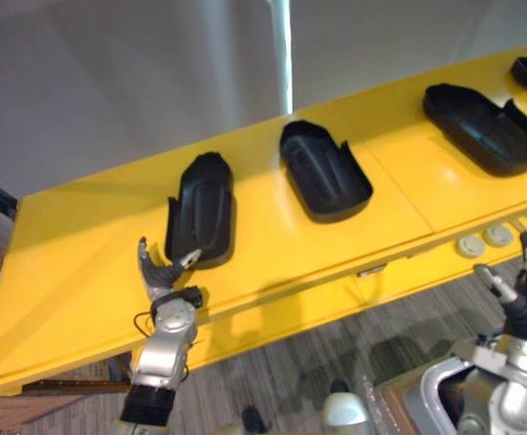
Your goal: Walk over and take plastic housings, then place them on the shelf
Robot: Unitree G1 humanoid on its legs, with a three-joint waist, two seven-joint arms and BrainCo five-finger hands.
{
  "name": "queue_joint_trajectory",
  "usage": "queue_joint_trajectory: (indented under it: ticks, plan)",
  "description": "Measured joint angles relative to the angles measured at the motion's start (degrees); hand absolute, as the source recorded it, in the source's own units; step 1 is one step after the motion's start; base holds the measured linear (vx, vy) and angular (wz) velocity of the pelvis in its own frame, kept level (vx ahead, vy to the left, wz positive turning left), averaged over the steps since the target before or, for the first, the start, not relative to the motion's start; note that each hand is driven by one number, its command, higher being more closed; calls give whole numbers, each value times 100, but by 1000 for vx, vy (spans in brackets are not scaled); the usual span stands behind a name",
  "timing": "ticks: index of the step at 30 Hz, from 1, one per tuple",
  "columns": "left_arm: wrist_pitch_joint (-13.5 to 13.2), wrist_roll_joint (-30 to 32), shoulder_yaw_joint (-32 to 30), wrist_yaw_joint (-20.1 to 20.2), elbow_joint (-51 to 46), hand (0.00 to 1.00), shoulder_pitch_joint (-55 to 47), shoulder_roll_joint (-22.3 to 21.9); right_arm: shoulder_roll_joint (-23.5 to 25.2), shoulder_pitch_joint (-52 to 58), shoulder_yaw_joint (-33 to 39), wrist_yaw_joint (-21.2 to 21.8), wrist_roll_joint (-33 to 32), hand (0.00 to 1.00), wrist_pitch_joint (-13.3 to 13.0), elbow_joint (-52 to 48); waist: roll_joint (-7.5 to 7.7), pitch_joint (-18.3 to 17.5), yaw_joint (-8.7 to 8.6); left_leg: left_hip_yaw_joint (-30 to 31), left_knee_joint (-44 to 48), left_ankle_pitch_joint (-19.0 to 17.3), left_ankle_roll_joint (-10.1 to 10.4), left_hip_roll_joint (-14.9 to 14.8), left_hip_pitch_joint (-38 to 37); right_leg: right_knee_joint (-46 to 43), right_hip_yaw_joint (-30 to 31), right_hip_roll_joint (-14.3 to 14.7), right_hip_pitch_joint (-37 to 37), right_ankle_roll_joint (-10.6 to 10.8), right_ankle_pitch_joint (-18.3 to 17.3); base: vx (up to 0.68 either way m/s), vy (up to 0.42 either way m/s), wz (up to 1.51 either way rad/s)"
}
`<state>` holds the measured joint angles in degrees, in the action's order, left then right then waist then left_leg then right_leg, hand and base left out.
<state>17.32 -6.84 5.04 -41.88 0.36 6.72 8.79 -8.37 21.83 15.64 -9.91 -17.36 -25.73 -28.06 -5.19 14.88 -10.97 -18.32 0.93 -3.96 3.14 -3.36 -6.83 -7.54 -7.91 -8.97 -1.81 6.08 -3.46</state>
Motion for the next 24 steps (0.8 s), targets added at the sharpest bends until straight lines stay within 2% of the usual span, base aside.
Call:
queue_joint_trajectory:
  ticks: [4, 9, 16, 24]
  plan:
    - [-289, -563, 22, 181, -2, 0, 2, 89, -2, -13, -73, 1, 3, 0, 135, -103, -32, 2, 5, 6, -3, 10, -14, 4, -5, -4, -3, -4, -4, 1, -2, 0, 0, 0]
    - [-781, -1576, 52, 566, -27, 0, -11, 197, -2, -59, -117, 0, 12, 0, 225, -103, -68, 8, 20, 22, -43, 44, -29, 22, -18, -8, -14, -17, -8, 2, -2, 0, 0, 0]
    - [-973, -1832, 212, 798, -90, 0, -28, 196, -3, -58, -117, 4, 14, 0, 264, -104, -58, 14, 16, 21, -43, 45, -30, 22, -22, -6, -14, -17, -14, 4, -1, 0, 0, 0]
    - [-1220, -2437, 266, 1458, -112, 0, -102, 202, -51, -63, -120, 4, 16, 0, 314, -105, -35, 28, 25, 25, -45, 46, -29, 23, -23, -6, -18, -19, -17, 6, 1, 0, 0, 0]
